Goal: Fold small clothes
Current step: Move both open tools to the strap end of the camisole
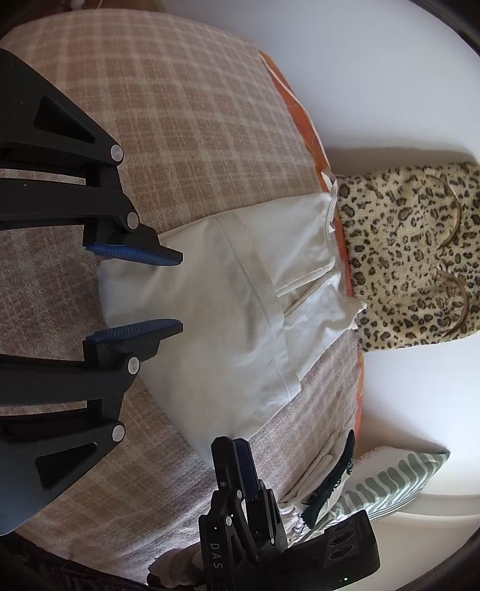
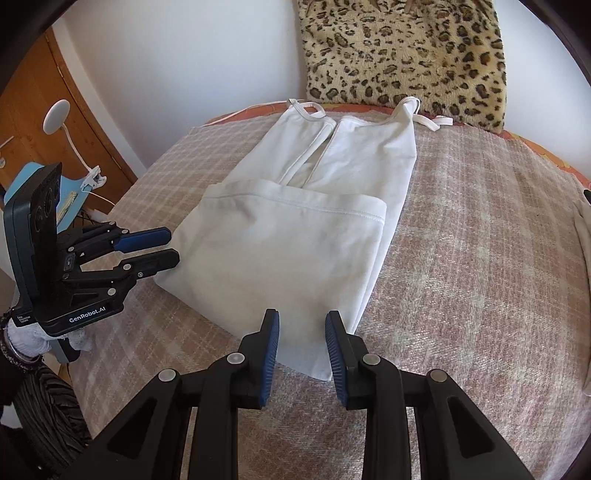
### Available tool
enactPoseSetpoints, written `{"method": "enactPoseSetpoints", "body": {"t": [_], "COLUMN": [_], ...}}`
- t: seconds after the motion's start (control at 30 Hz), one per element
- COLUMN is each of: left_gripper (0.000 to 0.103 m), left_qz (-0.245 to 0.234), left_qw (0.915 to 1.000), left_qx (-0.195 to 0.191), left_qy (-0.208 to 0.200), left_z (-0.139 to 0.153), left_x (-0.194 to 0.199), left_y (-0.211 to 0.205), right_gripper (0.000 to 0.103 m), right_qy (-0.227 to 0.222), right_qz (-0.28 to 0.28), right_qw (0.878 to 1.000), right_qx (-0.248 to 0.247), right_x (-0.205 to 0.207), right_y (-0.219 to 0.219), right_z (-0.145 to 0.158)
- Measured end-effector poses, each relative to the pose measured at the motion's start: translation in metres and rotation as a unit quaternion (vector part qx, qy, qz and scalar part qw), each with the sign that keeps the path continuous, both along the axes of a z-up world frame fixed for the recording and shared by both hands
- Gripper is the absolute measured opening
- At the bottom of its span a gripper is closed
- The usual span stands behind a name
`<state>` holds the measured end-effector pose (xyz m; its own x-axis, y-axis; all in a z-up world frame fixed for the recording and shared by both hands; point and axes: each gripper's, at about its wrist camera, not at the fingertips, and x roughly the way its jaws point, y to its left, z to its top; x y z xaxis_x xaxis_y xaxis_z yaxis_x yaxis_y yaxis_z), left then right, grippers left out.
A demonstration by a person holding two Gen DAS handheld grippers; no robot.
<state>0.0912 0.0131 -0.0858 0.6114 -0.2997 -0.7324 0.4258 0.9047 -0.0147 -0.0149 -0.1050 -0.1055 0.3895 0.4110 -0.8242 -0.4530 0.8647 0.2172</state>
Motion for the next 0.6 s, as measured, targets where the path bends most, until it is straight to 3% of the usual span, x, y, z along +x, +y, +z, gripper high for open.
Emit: {"method": "enactPoseSetpoints", "body": {"t": [0.13, 0.27, 0.4, 0.5, 0.6], "left_gripper": [0.029, 0.029, 0.03, 0.042, 0.043], "left_qz": [-0.033, -0.03, -0.012, 0.007, 0.03], "left_qw": [0.9993, 0.9995, 0.9994, 0.9994, 0.9986], "left_qx": [0.0, -0.008, 0.026, 0.009, -0.024], "left_qy": [-0.016, 0.001, 0.02, 0.033, 0.036], "left_z": [0.01, 0.006, -0.01, -0.014, -0.002], "left_x": [0.001, 0.015, 0.03, 0.036, 0.044], "left_y": [-0.026, -0.036, -0.032, -0.017, 0.004], "right_gripper": [0.029, 0.032, 0.033, 0.027, 0.031], "right_qy": [-0.019, -0.012, -0.008, 0.005, -0.003], "right_qz": [0.002, -0.019, -0.043, -0.058, -0.073], "right_qw": [1.0, 0.999, 0.999, 0.998, 0.997], "right_qx": [0.009, 0.041, 0.006, -0.006, -0.018], "right_x": [0.008, 0.029, 0.05, 0.06, 0.064], "right_y": [0.013, 0.015, 0.013, 0.002, -0.01], "right_z": [0.007, 0.006, -0.004, -0.009, 0.001]}}
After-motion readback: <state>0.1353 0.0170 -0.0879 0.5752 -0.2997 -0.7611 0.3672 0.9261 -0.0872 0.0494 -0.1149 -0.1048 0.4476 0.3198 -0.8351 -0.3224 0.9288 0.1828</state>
